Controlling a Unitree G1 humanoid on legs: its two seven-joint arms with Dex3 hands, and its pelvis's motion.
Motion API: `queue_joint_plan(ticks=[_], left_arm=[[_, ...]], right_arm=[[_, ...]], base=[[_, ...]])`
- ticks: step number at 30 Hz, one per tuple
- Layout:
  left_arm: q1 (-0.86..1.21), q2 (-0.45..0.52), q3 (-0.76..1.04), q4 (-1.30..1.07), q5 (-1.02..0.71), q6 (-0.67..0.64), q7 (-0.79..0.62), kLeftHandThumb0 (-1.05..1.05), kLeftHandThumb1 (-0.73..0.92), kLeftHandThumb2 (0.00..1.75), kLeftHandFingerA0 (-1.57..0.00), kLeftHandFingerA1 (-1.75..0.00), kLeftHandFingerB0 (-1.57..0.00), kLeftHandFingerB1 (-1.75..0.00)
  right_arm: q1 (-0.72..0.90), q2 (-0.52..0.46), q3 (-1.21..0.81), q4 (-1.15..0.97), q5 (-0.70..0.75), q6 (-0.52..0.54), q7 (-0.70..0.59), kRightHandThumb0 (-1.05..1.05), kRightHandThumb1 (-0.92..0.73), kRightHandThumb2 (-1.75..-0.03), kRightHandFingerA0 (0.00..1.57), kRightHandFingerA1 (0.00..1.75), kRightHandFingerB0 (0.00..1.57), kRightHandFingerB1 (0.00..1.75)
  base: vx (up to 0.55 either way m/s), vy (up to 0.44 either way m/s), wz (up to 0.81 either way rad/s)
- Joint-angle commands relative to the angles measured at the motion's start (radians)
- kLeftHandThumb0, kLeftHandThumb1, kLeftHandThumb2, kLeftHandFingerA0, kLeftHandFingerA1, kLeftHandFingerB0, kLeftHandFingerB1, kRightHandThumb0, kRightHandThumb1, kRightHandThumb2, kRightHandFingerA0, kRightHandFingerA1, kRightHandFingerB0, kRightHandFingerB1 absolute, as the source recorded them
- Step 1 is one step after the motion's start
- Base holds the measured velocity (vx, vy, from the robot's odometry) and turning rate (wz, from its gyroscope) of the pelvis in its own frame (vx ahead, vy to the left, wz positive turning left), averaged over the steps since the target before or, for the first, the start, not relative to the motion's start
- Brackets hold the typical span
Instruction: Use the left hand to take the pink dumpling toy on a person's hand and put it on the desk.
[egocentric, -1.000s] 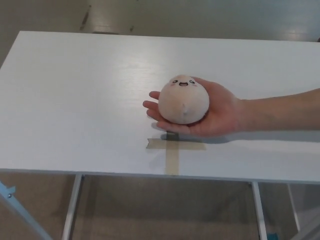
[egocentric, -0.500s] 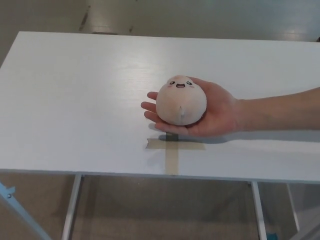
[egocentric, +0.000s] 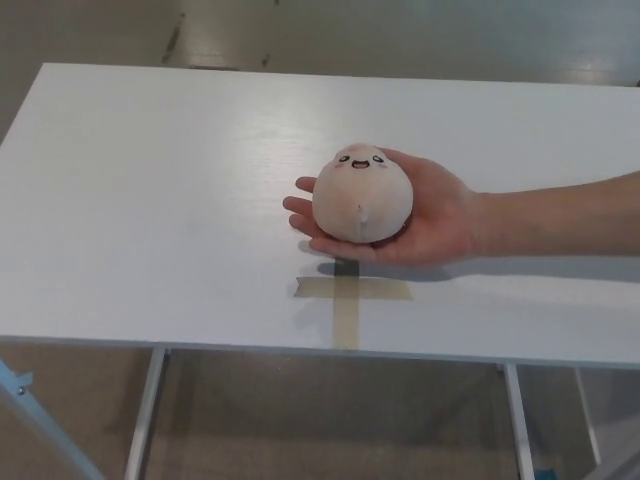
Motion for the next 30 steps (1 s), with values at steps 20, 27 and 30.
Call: queue_joint_plan(ticks=[20,27,30], left_arm=[[-0.337,0.309,0.308,-1.043,-0.777,0.192,0.061,-0.6,0.4,0.53,-0.4,-0.4,-0.24,-0.29],[-0.84,0.374,-0.063,-0.968,-0.445,0.403,0.11,-0.6,0.37,0.69,-0.37,-0.46,-0.22,-0.37],[-1.029,0.286,-0.238,-0.886,-0.213,0.426,0.059,-0.6,0.38,0.69,-0.37,-0.45,-0.22,-0.37]], right_arm=[[0.008,-0.002,0.005,0.005,0.003,0.002,0.006,-0.17,-0.64,-0.58,0.65,0.47,0.51,0.42],[-0.002,-0.001,-0.001,0.004,0.011,0.002,0.012,-0.17,-0.64,-0.59,0.66,0.47,0.51,0.42],[-0.007,-0.001,-0.001,0.003,0.011,0.0,0.014,-0.17,-0.64,-0.59,0.66,0.47,0.51,0.42]], base=[[0.0,0.0,0.0],[0.0,0.0,0.0],[0.0,0.0,0.0]])
